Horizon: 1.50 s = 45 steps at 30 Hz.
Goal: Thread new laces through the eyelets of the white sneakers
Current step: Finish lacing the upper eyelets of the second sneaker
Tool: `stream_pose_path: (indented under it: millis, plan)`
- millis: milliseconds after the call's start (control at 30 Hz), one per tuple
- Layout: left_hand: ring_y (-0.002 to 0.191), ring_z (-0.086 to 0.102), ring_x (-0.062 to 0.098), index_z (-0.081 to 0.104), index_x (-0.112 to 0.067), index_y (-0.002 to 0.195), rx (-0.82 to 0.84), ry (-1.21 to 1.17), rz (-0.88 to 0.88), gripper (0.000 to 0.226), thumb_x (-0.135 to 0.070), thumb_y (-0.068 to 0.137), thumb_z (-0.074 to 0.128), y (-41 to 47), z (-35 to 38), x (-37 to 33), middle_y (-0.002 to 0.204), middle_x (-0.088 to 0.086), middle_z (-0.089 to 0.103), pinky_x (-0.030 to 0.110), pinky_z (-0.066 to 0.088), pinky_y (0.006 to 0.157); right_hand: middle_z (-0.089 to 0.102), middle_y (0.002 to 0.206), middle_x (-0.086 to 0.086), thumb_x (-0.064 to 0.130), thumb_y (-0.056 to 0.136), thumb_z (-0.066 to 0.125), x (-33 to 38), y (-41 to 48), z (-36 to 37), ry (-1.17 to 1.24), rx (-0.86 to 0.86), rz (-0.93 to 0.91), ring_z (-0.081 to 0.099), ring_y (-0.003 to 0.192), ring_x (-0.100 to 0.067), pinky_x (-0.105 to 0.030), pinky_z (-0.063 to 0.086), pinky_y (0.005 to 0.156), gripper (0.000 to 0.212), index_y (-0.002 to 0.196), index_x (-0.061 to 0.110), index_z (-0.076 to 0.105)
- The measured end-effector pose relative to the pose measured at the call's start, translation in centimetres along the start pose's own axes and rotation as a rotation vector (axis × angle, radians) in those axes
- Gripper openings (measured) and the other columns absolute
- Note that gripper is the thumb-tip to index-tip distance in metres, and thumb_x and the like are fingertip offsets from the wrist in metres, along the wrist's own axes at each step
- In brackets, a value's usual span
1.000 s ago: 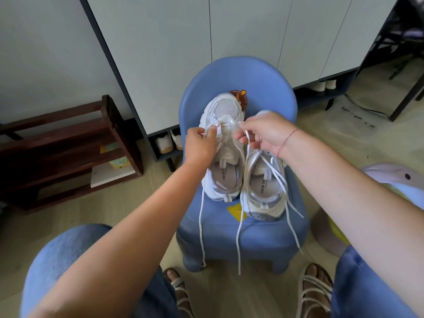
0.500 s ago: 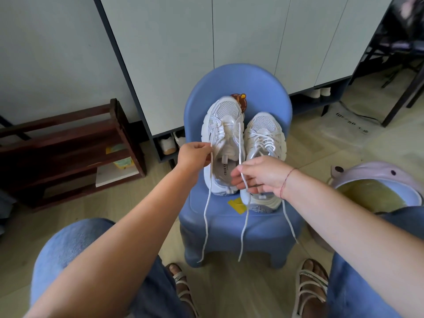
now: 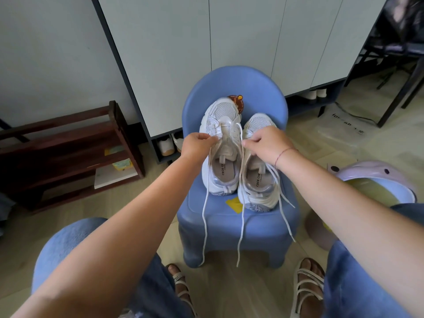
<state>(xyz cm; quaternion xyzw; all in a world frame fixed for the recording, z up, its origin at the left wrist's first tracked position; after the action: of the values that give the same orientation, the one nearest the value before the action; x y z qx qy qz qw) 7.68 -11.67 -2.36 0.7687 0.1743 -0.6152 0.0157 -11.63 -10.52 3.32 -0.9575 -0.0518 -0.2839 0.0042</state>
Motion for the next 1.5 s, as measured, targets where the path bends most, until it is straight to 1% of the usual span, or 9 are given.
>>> stream_pose_path:
  millis: [100, 200, 300, 500, 800, 1000, 1167, 1367, 1500]
  plan:
    - [0.078, 0.054, 0.013, 0.062, -0.009, 0.111, -0.055, 0.014, 0.019, 0.036, -0.034, 0.086, 0.068, 0.9, 0.3, -0.8, 0.093, 0.000, 0.062, 0.028, 0.045, 0.073, 0.064, 0.082, -0.025, 0.031, 0.087, 0.063, -0.5, 3.0, -0.5, 0.193, -0.113, -0.019, 0.051, 0.066, -0.028, -0.036, 0.049, 0.072, 0.037, 0.077, -0.004, 0.066]
    - [0.074, 0.053, 0.008, 0.056, -0.011, 0.118, -0.097, 0.012, 0.037, 0.039, -0.034, 0.087, 0.067, 1.5, 0.6, -1.5, 0.094, -0.004, 0.060, 0.027, 0.045, 0.074, 0.067, 0.083, -0.005, 0.032, 0.086, 0.065, -1.0, 5.0, -0.2, 0.266, -0.145, -0.004, 0.060, 0.079, -0.019, -0.031, 0.048, 0.076, 0.021, 0.077, 0.013, 0.066]
    - [0.068, 0.052, 0.003, 0.054, -0.012, 0.118, -0.107, 0.053, 0.076, 0.043, -0.034, 0.085, 0.070, 1.8, 1.1, -2.2, 0.080, -0.011, 0.052, 0.020, 0.042, 0.062, 0.066, 0.087, 0.000, 0.037, 0.087, 0.063, -1.0, 6.5, 1.0, 0.220, -0.098, 0.002, 0.060, 0.084, -0.018, -0.025, 0.043, 0.074, 0.022, 0.089, 0.016, 0.069]
    - [0.091, 0.060, 0.017, 0.055, -0.012, 0.111, -0.141, 0.139, 0.108, 0.044, -0.028, 0.076, 0.078, 2.7, 1.6, -2.6, 0.096, -0.003, 0.058, 0.027, 0.047, 0.076, 0.062, 0.087, -0.001, 0.036, 0.090, 0.058, -1.2, 8.4, 2.2, 0.179, -0.091, 0.015, 0.057, 0.086, -0.022, -0.033, 0.046, 0.080, 0.019, 0.086, 0.018, 0.061]
    - [0.076, 0.057, 0.010, 0.056, -0.012, 0.104, -0.197, 0.146, 0.177, 0.030, -0.024, 0.080, 0.071, 2.7, 1.3, -2.3, 0.091, -0.002, 0.060, 0.016, 0.040, 0.059, 0.059, 0.080, 0.002, 0.025, 0.089, 0.062, -2.1, 8.6, 2.1, 0.259, -0.205, 0.010, 0.054, 0.077, -0.017, -0.025, 0.041, 0.071, 0.014, 0.083, 0.013, 0.063]
    - [0.070, 0.053, 0.009, 0.056, -0.012, 0.099, -0.210, 0.149, 0.198, 0.021, -0.024, 0.084, 0.066, 2.6, 1.3, -2.4, 0.080, -0.006, 0.056, 0.017, 0.040, 0.057, 0.060, 0.080, 0.003, 0.027, 0.089, 0.060, -2.6, 8.4, 1.2, 0.155, -0.291, 0.065, 0.059, 0.082, -0.024, -0.035, 0.050, 0.078, 0.017, 0.075, 0.017, 0.059]
    - [0.067, 0.051, 0.006, 0.055, -0.013, 0.095, -0.196, 0.156, 0.196, 0.019, -0.024, 0.085, 0.065, 2.8, 1.3, -2.5, 0.076, -0.008, 0.055, 0.016, 0.039, 0.056, 0.069, 0.093, -0.004, 0.020, 0.091, 0.054, -4.1, 7.8, 0.0, 0.122, -0.343, 0.165, 0.059, 0.093, -0.030, -0.040, 0.044, 0.093, 0.021, 0.071, 0.017, 0.058]
    - [0.066, 0.051, 0.003, 0.055, -0.013, 0.099, -0.193, 0.146, 0.182, 0.020, -0.025, 0.086, 0.065, 2.7, 1.4, -2.3, 0.081, -0.007, 0.056, 0.015, 0.037, 0.055, 0.068, 0.085, -0.007, 0.021, 0.090, 0.054, -4.6, 7.3, -0.4, 0.139, -0.367, 0.199, 0.059, 0.087, -0.031, -0.039, 0.047, 0.089, 0.020, 0.073, 0.018, 0.062]
    - [0.068, 0.052, 0.005, 0.057, -0.012, 0.101, -0.186, 0.129, 0.160, 0.022, -0.025, 0.085, 0.066, 2.7, 1.3, -2.4, 0.080, -0.007, 0.057, 0.016, 0.039, 0.056, 0.053, 0.062, -0.001, 0.023, 0.089, 0.053, -4.3, 7.6, 0.2, 0.205, -0.304, 0.154, 0.051, 0.074, -0.029, -0.034, 0.042, 0.075, 0.032, 0.057, 0.016, 0.051]
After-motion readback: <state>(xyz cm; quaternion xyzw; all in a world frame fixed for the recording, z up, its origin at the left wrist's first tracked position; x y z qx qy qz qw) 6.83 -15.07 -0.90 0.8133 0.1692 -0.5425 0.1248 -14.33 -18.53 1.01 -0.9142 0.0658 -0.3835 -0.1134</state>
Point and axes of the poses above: each hand's wrist, its own y-axis towards the middle knuckle, its own z-axis out of the palm, x = y × z, the point moved 8 cm from there along y, towards the middle knuckle
